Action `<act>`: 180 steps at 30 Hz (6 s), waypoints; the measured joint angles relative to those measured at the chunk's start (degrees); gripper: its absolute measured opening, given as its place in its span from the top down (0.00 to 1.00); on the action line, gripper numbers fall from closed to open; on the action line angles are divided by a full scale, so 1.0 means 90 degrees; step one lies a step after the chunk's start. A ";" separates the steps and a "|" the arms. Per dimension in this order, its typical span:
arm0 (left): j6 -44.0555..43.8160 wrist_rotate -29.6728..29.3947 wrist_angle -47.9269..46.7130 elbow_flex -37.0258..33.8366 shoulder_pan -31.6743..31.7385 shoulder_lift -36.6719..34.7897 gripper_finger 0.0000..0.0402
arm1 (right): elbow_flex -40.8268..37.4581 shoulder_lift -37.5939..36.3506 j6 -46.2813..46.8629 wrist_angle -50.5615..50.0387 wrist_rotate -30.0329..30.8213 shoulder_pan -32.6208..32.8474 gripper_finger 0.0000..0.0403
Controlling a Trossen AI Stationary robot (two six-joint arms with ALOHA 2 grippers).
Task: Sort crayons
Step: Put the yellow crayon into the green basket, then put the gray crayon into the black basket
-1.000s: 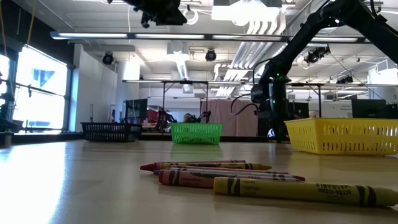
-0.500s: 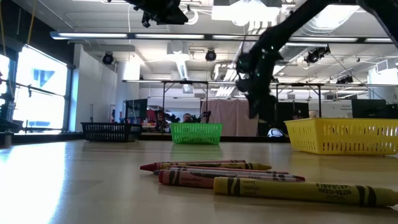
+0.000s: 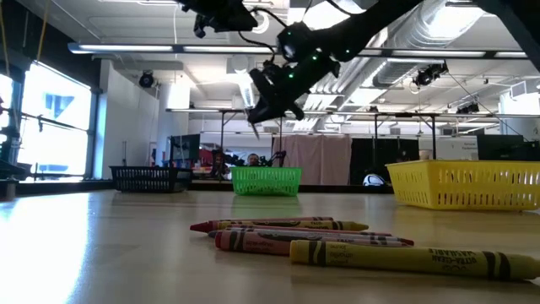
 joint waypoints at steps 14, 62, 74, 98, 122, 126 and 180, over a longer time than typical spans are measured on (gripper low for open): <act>0.0086 0.0004 -0.0543 0.0000 -0.0398 -0.0002 0.82 | -0.0005 0.0846 0.0394 -0.0590 0.0681 0.0223 0.97; -0.0614 -0.0385 -0.4013 -0.0002 -0.0695 -0.0044 0.82 | 0.0000 -0.2510 0.8379 -0.9118 0.1094 0.5366 0.76; -0.1336 -0.0074 -0.3950 -0.0002 -0.0873 -0.0049 0.82 | 0.0000 -0.1547 1.3064 -0.8631 0.0366 0.8115 0.76; -0.2073 0.1322 -0.4628 -0.0002 -0.2760 -0.0092 0.82 | -0.1673 -0.0592 1.3965 -0.5343 -0.0579 0.8884 0.76; -0.1501 0.1107 -0.4622 -0.0002 -0.2456 -0.0090 0.82 | -0.3724 -0.1319 1.3938 -0.3383 -0.0522 0.8826 0.76; -0.1501 0.1097 -0.4605 0.0000 -0.2402 -0.0090 0.82 | -0.4088 -0.1684 1.3808 -0.3163 -0.0463 0.8829 0.77; -0.2172 0.2162 0.0671 -0.0005 -0.2446 0.0855 0.82 | -0.1247 -0.3217 0.3240 -0.1082 0.6397 0.6014 0.99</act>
